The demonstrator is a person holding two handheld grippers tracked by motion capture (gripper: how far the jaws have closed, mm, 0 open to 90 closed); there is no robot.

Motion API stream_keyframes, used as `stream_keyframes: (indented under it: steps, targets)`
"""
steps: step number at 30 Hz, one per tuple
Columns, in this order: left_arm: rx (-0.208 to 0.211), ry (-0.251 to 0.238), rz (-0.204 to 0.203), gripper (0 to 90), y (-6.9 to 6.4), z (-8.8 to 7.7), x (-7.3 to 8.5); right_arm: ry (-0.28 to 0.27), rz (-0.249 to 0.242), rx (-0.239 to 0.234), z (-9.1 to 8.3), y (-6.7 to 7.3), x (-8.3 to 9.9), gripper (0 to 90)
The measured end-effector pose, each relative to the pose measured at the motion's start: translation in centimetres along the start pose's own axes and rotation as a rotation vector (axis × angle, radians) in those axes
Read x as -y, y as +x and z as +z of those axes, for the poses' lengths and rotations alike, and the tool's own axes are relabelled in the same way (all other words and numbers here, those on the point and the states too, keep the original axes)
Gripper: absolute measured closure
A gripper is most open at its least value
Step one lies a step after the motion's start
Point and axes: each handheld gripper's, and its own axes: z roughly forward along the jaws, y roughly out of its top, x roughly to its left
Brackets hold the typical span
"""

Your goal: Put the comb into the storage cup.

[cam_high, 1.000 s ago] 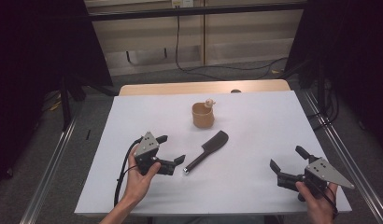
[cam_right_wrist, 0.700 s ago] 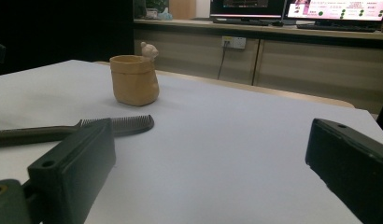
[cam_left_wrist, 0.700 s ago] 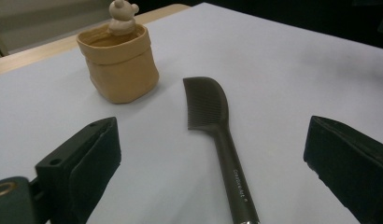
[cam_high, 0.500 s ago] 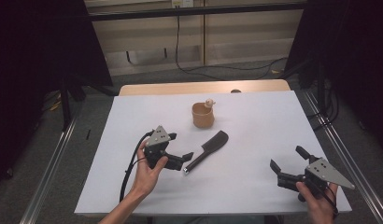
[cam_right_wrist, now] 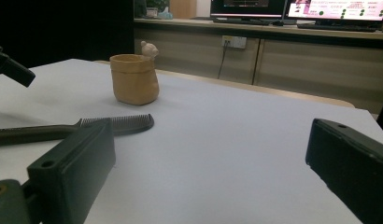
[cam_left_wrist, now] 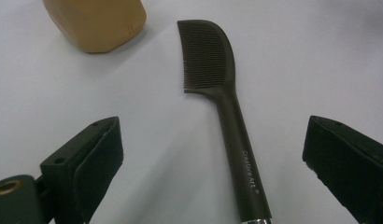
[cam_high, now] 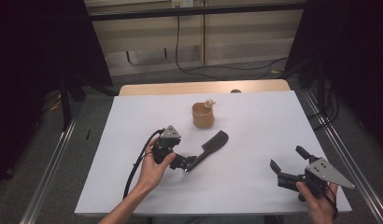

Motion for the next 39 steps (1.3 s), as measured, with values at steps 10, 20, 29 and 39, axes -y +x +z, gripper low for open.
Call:
stream_keyframes:
  steps: [10,20,29,39]
  targets:
    - [-0.01,0.127,-0.032,5.6,0.4,1.1,-0.8,0.006,0.004,0.0,0.1,0.0,0.0,0.8]
    - [0.013,0.246,0.025,6.3,0.0,2.5,-2.3,0.013,0.003,-0.014,0.1,0.0,0.1,0.6]
    - [0.028,0.289,0.023,4.6,0.0,3.0,-4.2,0.014,0.0,-0.012,0.1,0.0,0.1,0.6]
    - [0.014,0.338,0.015,9.1,0.0,4.3,-5.3,0.017,-0.003,-0.013,0.0,0.0,0.1,0.6]
